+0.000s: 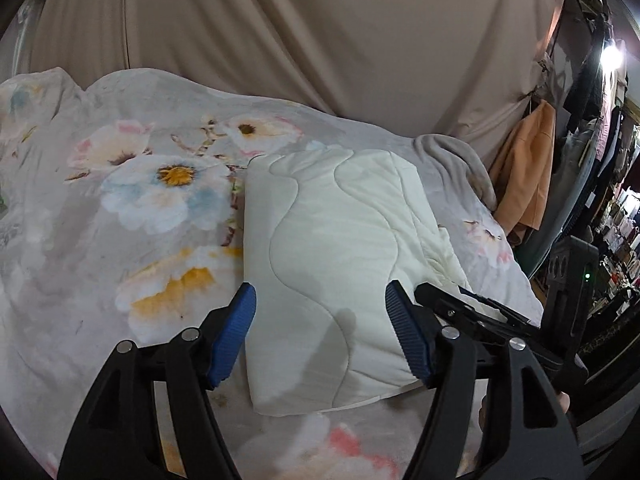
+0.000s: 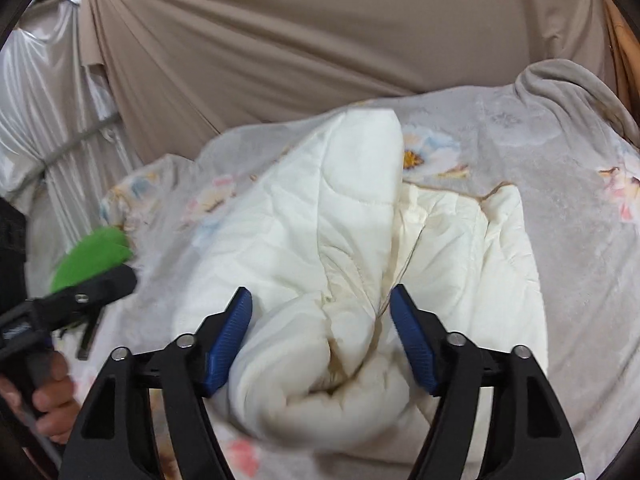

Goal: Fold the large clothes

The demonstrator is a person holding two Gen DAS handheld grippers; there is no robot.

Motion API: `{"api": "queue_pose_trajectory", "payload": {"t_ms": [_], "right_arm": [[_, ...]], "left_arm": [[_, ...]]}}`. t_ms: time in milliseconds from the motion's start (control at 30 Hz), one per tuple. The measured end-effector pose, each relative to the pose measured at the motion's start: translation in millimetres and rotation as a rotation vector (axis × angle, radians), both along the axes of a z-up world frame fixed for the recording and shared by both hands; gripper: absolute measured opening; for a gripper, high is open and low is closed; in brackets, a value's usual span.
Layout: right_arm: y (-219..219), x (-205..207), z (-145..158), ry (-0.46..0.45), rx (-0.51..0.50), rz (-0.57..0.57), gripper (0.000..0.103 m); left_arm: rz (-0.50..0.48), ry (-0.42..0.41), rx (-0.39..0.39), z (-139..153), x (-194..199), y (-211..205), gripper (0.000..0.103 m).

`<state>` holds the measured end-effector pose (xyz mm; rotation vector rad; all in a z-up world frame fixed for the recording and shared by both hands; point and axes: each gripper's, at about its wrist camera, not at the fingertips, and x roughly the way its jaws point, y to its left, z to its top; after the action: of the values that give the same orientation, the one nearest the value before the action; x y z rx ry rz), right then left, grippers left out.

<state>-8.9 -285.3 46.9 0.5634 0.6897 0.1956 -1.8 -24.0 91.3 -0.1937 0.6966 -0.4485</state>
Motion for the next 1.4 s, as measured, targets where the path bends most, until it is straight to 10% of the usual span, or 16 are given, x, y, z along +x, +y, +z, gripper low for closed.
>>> {"api": "queue_pose_trajectory", "payload": {"t_ms": [67,200,533,700,867,1200,1267,1400], "right_arm": [[-4,4,0,-0.008,0.061,0.024,0.021],[-23,-38,36,-0.175,0.078,-0.045,0.015],[-61,-51,-85,0.038,0.224,-0.157,0.016],[-62,-51,-71,0.029,0.226,-0.14,0.023],[-98,-54,-31,-0.059,0.251,-0.225,0.055],[-110,36,-27,0.124,0.205,-0.241,0.055],[-105,49,-31,0.148,0.135,-0.254,0.02],[-88,46,-8,0.025,0.019,-0.254,0.006]], "left_arm": [[-0.003,-0.006,-0.006,2,-1,2,0.065],[-0.039,-0.042,-0.009,10,-3,-9,0.065],[-0.077,-0.055,0.243,-46,19,-96,0.072],[-0.041,-0.075,0.275,-51,16,-98,0.072],[-0.025,-0.069,0.274,-50,16,-98,0.072],[-0.013,-0.062,0.272,-48,16,-97,0.072],[-0.009,-0.067,0.262,-45,15,-95,0.072],[-0.017,-0.088,0.235,-32,6,-89,0.071]]}}
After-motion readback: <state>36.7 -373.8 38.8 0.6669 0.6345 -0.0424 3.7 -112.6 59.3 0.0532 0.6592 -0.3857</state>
